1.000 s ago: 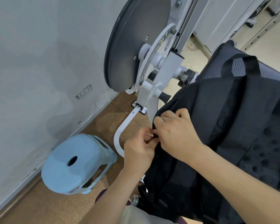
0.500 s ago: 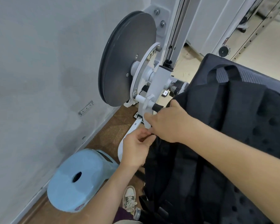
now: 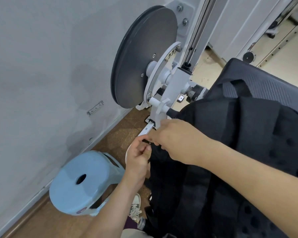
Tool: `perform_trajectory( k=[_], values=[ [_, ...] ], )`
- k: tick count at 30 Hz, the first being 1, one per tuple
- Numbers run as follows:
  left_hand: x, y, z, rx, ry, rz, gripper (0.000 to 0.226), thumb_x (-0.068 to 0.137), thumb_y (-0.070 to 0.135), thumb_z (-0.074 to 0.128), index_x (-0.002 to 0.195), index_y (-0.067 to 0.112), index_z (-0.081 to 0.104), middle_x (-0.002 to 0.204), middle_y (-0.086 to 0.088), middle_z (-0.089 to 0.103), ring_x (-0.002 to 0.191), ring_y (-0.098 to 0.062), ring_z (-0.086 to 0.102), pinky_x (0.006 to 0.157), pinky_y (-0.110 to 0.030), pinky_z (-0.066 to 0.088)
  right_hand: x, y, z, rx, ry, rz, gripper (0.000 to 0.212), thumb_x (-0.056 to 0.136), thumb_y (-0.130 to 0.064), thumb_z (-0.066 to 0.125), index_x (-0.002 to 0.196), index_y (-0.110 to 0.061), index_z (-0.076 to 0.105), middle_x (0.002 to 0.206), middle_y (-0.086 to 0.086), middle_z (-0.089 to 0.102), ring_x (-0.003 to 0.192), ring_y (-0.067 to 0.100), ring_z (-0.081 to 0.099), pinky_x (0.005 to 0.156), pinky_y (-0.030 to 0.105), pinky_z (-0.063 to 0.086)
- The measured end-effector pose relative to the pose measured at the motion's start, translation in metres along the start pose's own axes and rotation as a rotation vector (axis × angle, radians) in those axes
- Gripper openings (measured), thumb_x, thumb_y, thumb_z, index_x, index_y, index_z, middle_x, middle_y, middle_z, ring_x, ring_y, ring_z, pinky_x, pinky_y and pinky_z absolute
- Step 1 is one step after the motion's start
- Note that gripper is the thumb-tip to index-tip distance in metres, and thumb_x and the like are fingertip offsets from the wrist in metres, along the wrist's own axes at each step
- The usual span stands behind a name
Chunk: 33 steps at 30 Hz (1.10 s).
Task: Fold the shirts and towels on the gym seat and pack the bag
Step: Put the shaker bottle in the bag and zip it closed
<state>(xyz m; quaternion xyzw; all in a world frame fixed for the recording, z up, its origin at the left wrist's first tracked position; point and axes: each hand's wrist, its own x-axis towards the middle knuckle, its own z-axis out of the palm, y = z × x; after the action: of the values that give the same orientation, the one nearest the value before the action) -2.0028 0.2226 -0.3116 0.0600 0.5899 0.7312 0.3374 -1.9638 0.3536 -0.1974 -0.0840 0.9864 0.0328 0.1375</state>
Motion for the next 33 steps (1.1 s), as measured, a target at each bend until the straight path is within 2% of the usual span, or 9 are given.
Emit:
perform_trajectory(
  k=[3, 7, 10, 13, 16, 20, 23, 30, 33],
  values=[
    [0.001, 0.010, -0.009, 0.245, -0.103, 0.123, 0.028, 0.081, 0.008, 0.060, 0.102, 0.027, 0.065, 0.084, -0.027, 0.061, 0.080, -0.040, 0.058, 0.075, -0.049, 0.047, -0.005, 0.002, 0.020, 0.023, 0.258, -0.074, 0.027, 0.076, 0.000, 0.043, 0.086, -0.013, 0.064, 0.065, -0.003, 0.053, 0.068, 0.017, 0.036, 0.060, 0.030, 0.043],
    [0.007, 0.025, -0.017, 0.458, -0.163, 0.202, 0.024, 0.083, 0.005, 0.071, 0.096, 0.025, 0.068, 0.082, 0.006, 0.070, 0.079, -0.009, 0.067, 0.073, -0.020, 0.050, -0.010, 0.002, 0.032, -0.010, 0.477, -0.169, 0.020, 0.089, 0.000, 0.045, 0.077, -0.011, 0.056, 0.068, 0.003, 0.052, 0.070, 0.021, 0.045, 0.062, 0.030, 0.036],
    [0.010, 0.026, -0.016, 0.485, -0.042, 0.178, 0.022, 0.078, 0.003, 0.076, 0.085, 0.022, 0.072, 0.081, 0.005, 0.073, 0.077, -0.011, 0.069, 0.073, -0.024, 0.052, -0.010, 0.007, 0.030, 0.000, 0.483, -0.159, 0.017, 0.086, 0.002, 0.047, 0.077, -0.011, 0.055, 0.068, 0.003, 0.052, 0.069, 0.022, 0.045, 0.063, 0.030, 0.038],
    [0.009, 0.027, -0.014, 0.429, 0.051, 0.142, 0.017, 0.076, 0.000, 0.077, 0.078, 0.017, 0.073, 0.074, 0.003, 0.073, 0.072, -0.011, 0.068, 0.071, -0.022, 0.052, 0.001, 0.014, 0.005, 0.094, 0.239, -0.004, 0.012, 0.083, -0.013, 0.062, 0.076, -0.016, 0.053, 0.067, -0.001, 0.049, 0.072, 0.024, 0.053, 0.064, 0.030, 0.041],
    [0.006, 0.029, -0.011, 0.401, 0.085, 0.139, 0.017, 0.077, -0.003, 0.074, 0.077, 0.015, 0.072, 0.070, 0.006, 0.072, 0.067, -0.006, 0.066, 0.066, -0.016, 0.050, 0.013, 0.031, -0.027, -0.004, -0.085, 0.246, 0.035, 0.099, -0.045, 0.039, 0.082, -0.018, 0.053, 0.077, -0.002, 0.045, 0.084, 0.025, 0.058, 0.069, 0.033, 0.045],
    [0.004, 0.030, -0.009, 0.354, 0.069, 0.116, 0.020, 0.079, -0.006, 0.071, 0.078, 0.014, 0.071, 0.070, 0.008, 0.072, 0.070, -0.005, 0.067, 0.068, -0.014, 0.050, 0.041, 0.042, -0.056, 0.035, -0.612, 0.265, 0.043, 0.101, -0.045, 0.037, 0.077, -0.012, 0.051, 0.079, -0.003, 0.049, 0.072, 0.013, 0.050, 0.069, 0.029, 0.041],
    [0.005, 0.030, -0.014, 0.361, 0.053, 0.116, 0.020, 0.081, -0.004, 0.071, 0.079, 0.016, 0.070, 0.072, 0.007, 0.072, 0.073, -0.007, 0.068, 0.070, -0.016, 0.050, 0.050, 0.036, -0.064, 0.185, -0.851, 0.208, 0.048, 0.099, -0.052, 0.039, 0.113, -0.014, 0.065, 0.092, -0.009, 0.054, 0.086, 0.010, 0.050, 0.082, 0.026, 0.035],
    [0.010, 0.037, -0.015, 0.388, 0.099, 0.115, 0.020, 0.076, 0.002, 0.077, 0.075, 0.021, 0.074, 0.076, 0.008, 0.073, 0.077, -0.010, 0.067, 0.078, -0.025, 0.052, 0.039, 0.029, -0.038, 0.204, -0.229, 0.087, 0.005, 0.089, -0.024, 0.064, 0.092, -0.021, 0.065, 0.081, -0.011, 0.051, 0.086, 0.013, 0.053, 0.075, 0.031, 0.047],
    [0.007, 0.043, -0.011, 0.353, 0.119, 0.103, 0.023, 0.072, -0.001, 0.079, 0.072, 0.021, 0.074, 0.074, 0.008, 0.073, 0.073, -0.004, 0.067, 0.072, -0.017, 0.050, 0.032, 0.015, -0.023, 0.205, -0.156, 0.080, 0.022, 0.085, -0.008, 0.055, 0.101, -0.022, 0.062, 0.088, -0.009, 0.050, 0.087, 0.015, 0.048, 0.072, 0.031, 0.046]
  ],
)
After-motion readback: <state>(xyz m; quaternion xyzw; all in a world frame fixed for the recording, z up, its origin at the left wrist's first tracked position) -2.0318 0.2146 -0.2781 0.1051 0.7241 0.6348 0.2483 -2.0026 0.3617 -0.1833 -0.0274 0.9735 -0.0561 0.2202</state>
